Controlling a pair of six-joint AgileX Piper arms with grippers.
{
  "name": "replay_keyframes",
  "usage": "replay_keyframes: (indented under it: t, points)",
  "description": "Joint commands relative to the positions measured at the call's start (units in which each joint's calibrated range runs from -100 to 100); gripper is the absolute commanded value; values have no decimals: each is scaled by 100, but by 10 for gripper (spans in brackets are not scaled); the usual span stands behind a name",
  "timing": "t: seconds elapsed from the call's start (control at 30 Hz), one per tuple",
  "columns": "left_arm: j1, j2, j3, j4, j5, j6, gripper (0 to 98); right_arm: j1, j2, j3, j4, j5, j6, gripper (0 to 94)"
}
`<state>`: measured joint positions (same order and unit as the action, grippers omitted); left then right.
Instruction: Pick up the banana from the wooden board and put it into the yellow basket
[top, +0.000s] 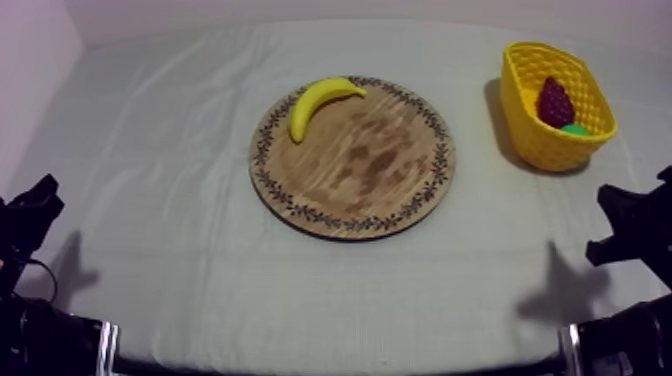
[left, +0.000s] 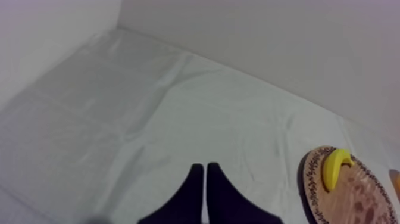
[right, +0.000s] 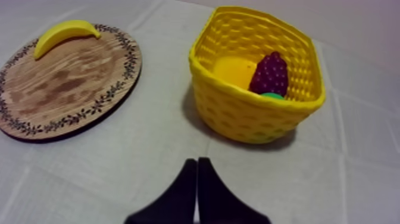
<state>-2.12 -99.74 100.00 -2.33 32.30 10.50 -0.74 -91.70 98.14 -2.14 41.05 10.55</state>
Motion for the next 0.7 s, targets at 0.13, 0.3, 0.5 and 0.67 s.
replay_keyframes:
  t: [0.13, 0.3, 0.5, 0.67]
  points:
    - [-2, 0, 0, 1, 3, -2, 1, 157, 597, -272, -364, -87, 384, 6]
    - [-2, 0, 0, 1, 3, -2, 1, 91, 1122, -920, -611, -39, 712, 6]
    - [-2, 0, 0, 1, 3, -2, 1, -12, 1943, -2097, -797, -104, 852, 6]
    - [-2, 0, 0, 1, 3, -2, 1, -55, 2784, -3193, -909, 102, 807, 7]
